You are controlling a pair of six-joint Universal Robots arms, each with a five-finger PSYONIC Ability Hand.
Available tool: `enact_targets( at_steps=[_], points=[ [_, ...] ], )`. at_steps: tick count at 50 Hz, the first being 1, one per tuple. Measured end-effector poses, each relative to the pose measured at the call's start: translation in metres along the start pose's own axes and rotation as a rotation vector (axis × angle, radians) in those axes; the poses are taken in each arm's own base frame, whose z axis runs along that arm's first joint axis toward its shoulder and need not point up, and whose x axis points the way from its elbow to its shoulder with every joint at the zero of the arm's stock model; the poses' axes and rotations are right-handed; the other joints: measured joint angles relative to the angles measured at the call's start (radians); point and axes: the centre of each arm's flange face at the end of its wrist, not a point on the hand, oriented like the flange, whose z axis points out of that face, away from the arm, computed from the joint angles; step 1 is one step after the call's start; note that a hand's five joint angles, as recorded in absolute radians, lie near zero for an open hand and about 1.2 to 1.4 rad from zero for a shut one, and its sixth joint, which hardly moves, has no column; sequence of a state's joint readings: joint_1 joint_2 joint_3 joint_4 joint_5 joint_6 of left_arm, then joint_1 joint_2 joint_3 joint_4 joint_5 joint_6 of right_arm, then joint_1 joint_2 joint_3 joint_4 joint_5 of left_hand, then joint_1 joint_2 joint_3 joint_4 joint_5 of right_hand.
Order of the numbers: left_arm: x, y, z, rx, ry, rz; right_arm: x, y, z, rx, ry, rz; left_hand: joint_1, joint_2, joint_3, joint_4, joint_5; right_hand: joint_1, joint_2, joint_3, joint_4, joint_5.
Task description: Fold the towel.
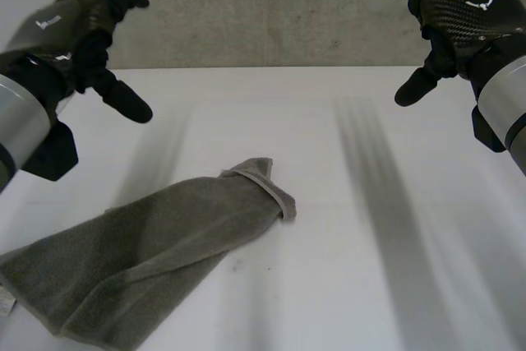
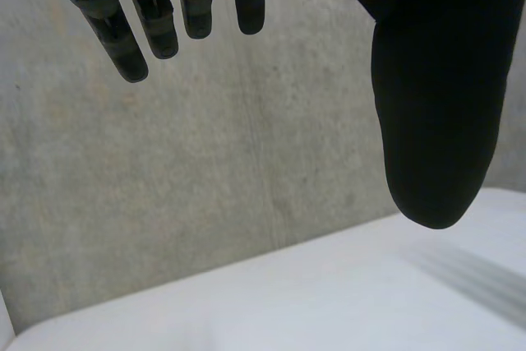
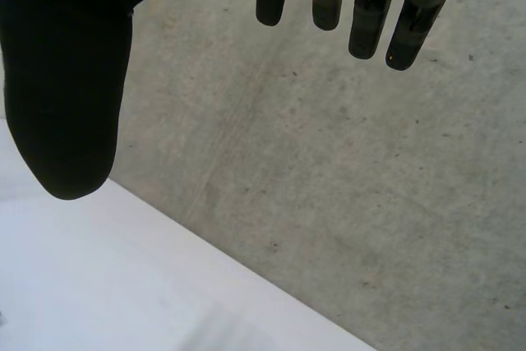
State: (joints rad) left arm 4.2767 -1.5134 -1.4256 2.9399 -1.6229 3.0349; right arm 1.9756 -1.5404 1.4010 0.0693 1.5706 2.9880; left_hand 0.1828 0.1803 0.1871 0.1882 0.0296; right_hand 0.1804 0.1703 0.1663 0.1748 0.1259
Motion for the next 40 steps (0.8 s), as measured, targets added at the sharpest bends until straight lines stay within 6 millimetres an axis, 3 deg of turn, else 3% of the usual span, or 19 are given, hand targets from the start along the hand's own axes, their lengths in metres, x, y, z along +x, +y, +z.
enact_targets(
  at_steps=[5,16,30,34,36,40],
  points=[
    [0.0,0.02,0.013,-0.069,0.014,0.031,-0.006,0.013,0.004,-0.038,-0.047,-0.006,0.009,0.016,0.0,0.004,0.0,0.0,0.0,0.0,0.0,0.0],
    [-0.007,0.069,0.041,-0.214,0.019,0.172,-0.059,0.083,0.016,-0.258,-0.261,0.122,0.005,0.006,0.0,-0.001,0.0,0.0,0.0,0.0,0.0,0.0],
    [-0.033,0.098,0.031,-0.283,-0.056,0.166,-0.108,0.173,0.049,-0.486,-0.288,0.415,-0.001,-0.003,0.0,-0.009,0.0,0.065,0.043,0.045,0.035,0.0],
    [-0.039,0.102,0.024,-0.271,-0.072,0.164,-0.116,0.193,0.055,-0.521,-0.284,0.453,-0.001,-0.004,0.0,-0.01,0.0,0.162,0.126,0.13,0.114,0.0],
    [-0.041,0.104,0.021,-0.26,-0.08,0.164,-0.12,0.2,0.057,-0.534,-0.284,0.471,-0.001,-0.004,0.0,-0.01,0.0,0.31,0.251,0.257,0.249,0.119],
    [-0.045,0.107,0.016,-0.226,-0.09,0.165,-0.126,0.209,0.06,-0.548,-0.29,0.504,-0.001,-0.004,0.0,-0.01,0.0,0.849,0.718,0.72,0.711,0.576]
  ],
)
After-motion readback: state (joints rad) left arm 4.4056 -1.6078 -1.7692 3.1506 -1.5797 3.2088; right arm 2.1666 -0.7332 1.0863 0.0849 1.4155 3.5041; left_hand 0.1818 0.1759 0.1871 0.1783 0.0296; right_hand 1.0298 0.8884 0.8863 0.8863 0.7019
